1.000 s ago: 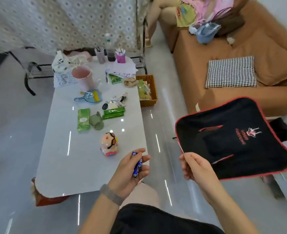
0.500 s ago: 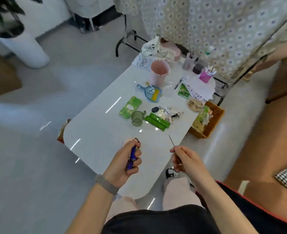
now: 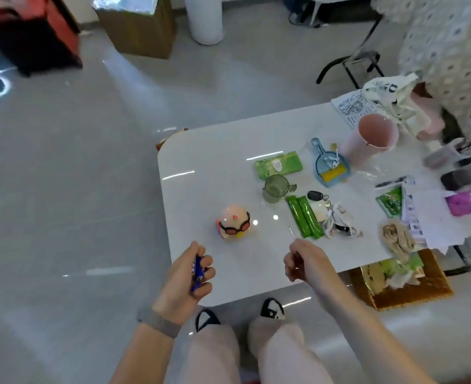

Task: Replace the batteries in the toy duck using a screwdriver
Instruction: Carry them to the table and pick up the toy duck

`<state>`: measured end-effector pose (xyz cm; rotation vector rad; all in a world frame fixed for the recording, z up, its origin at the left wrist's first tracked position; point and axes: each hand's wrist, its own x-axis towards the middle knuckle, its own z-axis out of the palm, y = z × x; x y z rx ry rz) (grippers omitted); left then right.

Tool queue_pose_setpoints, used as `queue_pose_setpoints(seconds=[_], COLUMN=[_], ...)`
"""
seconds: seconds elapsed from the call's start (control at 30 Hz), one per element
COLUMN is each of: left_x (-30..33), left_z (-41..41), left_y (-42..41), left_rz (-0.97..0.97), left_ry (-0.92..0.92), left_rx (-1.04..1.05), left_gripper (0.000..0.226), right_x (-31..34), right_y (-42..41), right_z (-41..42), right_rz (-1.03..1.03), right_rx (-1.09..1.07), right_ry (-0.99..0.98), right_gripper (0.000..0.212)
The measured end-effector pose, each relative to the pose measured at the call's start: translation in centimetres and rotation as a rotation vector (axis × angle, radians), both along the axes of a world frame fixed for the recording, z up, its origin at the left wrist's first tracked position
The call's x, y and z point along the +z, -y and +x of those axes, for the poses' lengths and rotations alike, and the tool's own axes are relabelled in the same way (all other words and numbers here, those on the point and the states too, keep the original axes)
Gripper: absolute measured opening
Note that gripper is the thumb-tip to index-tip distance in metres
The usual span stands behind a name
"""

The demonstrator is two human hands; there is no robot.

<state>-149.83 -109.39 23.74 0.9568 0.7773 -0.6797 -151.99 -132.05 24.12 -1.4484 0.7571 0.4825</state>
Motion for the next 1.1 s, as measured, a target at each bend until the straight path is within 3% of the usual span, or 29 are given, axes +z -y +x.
queue_pose_setpoints(seconds=[0.13, 0.43, 0.57, 0.6, 0.77, 0.87, 1.0, 1.1], left_x=[-7.4, -27.8, -34.0, -35.1, -39.4, -39.6, -37.1, -35.9], left_z=[0.2, 3.3, 5.2, 5.6, 5.6, 3.7, 0.1, -2.5], left_y=[-0.6, -1.2, -0.5, -0.1, 1.0, 1.2, 3.2, 3.6], left_rz=[0.075, 0.560, 0.766, 0.765, 0.702, 0.675, 0.666, 0.619], left_ry=[0.031, 0.328, 0.515, 0.568, 0.827, 0.913, 0.851, 0.753], left_rx=[-0.028, -0.289, -0.531, -0.550, -0.378, -0.322, -0.235, -0.221], left_gripper=[0.023, 0.029, 0.081, 0.085, 0.053, 0.019, 0.044, 0.051], right_x=[-8.1, -29.2, -35.2, -36.3, -39.6, -40.0, -38.5, -37.3], right_y=[-1.1, -1.6, -2.0, -2.1, -1.7, -2.1, -2.4, -2.2], right_z=[1.0, 5.8, 8.7, 9.2, 9.2, 6.9, 2.9, 0.5], right_rz=[-0.032, -0.145, -0.147, -0.157, -0.242, -0.272, -0.029, -0.030], right_rx=[0.075, 0.255, 0.309, 0.312, 0.311, 0.259, 0.032, 0.043], right_ry=[0.113, 0.374, 0.470, 0.506, 0.687, 0.777, 0.706, 0.659], right_gripper=[0.023, 0.044, 0.069, 0.070, 0.054, 0.044, 0.052, 0.049])
